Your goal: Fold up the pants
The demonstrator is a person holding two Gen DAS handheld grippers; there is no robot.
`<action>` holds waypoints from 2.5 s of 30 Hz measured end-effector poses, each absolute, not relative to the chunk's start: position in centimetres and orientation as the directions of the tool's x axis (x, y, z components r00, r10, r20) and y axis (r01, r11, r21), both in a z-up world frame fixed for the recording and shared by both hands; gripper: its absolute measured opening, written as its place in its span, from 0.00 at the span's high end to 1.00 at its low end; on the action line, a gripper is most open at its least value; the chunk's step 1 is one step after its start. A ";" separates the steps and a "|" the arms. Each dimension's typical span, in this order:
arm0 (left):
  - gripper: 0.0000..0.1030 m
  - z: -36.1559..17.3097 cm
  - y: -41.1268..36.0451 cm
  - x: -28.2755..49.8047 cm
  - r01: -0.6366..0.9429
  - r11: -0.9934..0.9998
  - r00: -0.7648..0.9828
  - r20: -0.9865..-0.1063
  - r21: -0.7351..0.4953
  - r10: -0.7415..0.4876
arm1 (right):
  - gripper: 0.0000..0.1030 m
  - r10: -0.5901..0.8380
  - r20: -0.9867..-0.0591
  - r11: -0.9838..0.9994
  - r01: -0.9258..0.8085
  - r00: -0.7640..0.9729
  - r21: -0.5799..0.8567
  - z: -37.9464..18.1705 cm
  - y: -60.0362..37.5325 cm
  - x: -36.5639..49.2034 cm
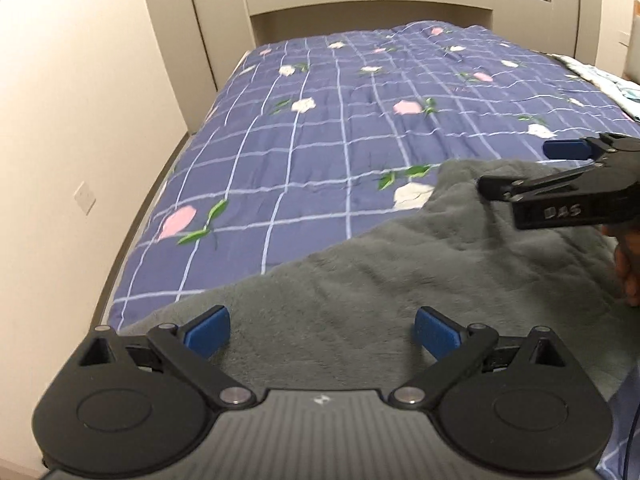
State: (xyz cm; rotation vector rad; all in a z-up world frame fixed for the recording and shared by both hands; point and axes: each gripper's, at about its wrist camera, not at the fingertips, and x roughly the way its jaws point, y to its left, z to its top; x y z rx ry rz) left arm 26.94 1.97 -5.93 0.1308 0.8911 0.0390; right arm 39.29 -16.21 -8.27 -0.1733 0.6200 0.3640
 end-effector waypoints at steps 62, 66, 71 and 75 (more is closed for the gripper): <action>0.01 -6.9 -12.4 20.7 0.163 0.983 0.608 -0.793 0.083 -0.034 | 0.00 0.029 -0.638 0.967 0.139 0.769 0.211 -9.3 -55.2 28.8; 0.01 -6.6 -14.2 21.5 0.231 0.970 0.638 -0.764 0.071 -0.095 | 0.01 0.004 -0.629 0.926 0.234 0.777 0.296 -9.9 -59.5 31.3; 0.00 -6.4 -16.6 23.7 0.254 0.966 0.647 -0.750 0.042 -0.138 | 0.01 0.011 -0.600 0.868 0.290 0.800 0.403 -10.6 -62.7 33.2; 0.01 -6.8 -17.9 25.4 0.237 0.971 0.640 -0.756 0.024 -0.138 | 0.12 -0.010 -0.582 0.852 0.312 0.813 0.421 -10.5 -63.7 34.2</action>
